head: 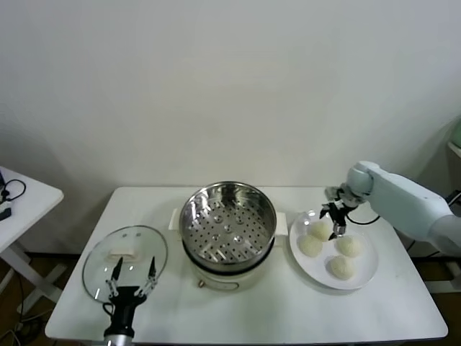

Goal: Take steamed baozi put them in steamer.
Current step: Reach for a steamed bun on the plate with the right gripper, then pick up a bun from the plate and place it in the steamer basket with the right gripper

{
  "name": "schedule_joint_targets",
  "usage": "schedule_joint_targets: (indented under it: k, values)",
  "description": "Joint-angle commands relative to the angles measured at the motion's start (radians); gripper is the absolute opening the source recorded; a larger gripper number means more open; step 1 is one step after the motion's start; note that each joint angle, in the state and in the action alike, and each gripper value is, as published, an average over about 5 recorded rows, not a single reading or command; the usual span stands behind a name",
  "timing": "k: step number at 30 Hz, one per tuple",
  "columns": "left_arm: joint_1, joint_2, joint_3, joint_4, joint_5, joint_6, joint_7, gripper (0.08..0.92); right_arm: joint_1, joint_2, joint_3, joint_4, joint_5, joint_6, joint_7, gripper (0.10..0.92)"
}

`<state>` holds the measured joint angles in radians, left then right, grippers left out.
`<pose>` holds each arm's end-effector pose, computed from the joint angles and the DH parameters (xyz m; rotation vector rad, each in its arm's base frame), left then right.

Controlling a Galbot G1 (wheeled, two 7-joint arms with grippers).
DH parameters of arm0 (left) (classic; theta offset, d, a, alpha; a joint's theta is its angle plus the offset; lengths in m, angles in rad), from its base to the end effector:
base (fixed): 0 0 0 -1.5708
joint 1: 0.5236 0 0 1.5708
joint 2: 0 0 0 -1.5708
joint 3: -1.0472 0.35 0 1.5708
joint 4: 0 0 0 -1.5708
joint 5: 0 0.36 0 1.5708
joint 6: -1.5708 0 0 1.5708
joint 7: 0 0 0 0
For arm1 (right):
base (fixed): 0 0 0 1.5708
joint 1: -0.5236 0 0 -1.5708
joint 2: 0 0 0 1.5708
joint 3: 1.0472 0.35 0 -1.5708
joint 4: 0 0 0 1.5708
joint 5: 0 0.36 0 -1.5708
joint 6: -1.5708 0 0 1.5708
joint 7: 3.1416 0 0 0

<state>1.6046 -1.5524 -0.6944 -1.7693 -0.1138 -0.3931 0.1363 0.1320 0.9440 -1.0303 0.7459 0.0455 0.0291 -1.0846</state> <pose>0.1482 0.0651 -0.4198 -0.0596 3.0963 0.0086 0.5940 -0.1625 -0.2408 1.3268 -1.3189 1.3108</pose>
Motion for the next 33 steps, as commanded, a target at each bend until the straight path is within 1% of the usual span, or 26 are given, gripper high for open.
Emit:
schedule_joint_targets:
  k: [1,6,8,10,15,18,21,24,29,31,33]
  values:
    - [0.004,0.002,-0.002,-0.001,-0.002,-0.005,-0.002,0.823,-0.043,0.037,0.064,-0.050,-0.059,0.011,0.035,0.749]
    - [0.008,0.001,-0.002,-0.009,-0.002,-0.007,-0.002,0.823,-0.002,0.013,0.022,0.006,-0.036,0.010,0.013,0.613]
    - [0.009,0.001,-0.004,-0.013,-0.003,-0.007,-0.002,0.823,0.052,-0.011,-0.030,0.060,0.008,0.009,0.000,0.561]
    - [0.010,0.001,-0.006,-0.016,-0.003,-0.007,-0.002,0.823,0.141,-0.039,-0.105,0.123,0.064,0.014,-0.013,0.531]
    - [0.010,0.000,-0.005,-0.018,0.000,-0.007,-0.003,0.823,0.509,-0.089,-0.376,0.323,0.217,0.073,-0.055,0.521]
    - [0.011,-0.002,-0.002,-0.016,0.003,-0.008,-0.003,0.823,0.706,-0.081,-0.448,0.419,0.277,0.123,-0.082,0.525]
    - [0.011,-0.003,0.001,-0.013,0.005,-0.010,-0.004,0.823,0.830,-0.055,-0.467,0.507,0.313,0.166,-0.094,0.524]
    - [0.009,-0.006,0.004,-0.011,0.008,-0.012,-0.004,0.823,0.880,-0.029,-0.452,0.626,0.290,0.208,-0.057,0.519]
    - [0.010,-0.009,0.005,-0.008,0.011,-0.017,-0.004,0.823,0.829,0.015,-0.406,0.837,0.124,0.283,0.072,0.518]
    - [0.011,-0.008,0.003,-0.006,0.013,-0.020,-0.005,0.823,0.783,0.037,-0.387,0.878,0.058,0.303,0.113,0.518]
    - [0.013,-0.008,0.002,-0.005,0.013,-0.023,-0.006,0.823,0.734,0.060,-0.369,0.882,-0.008,0.319,0.142,0.518]
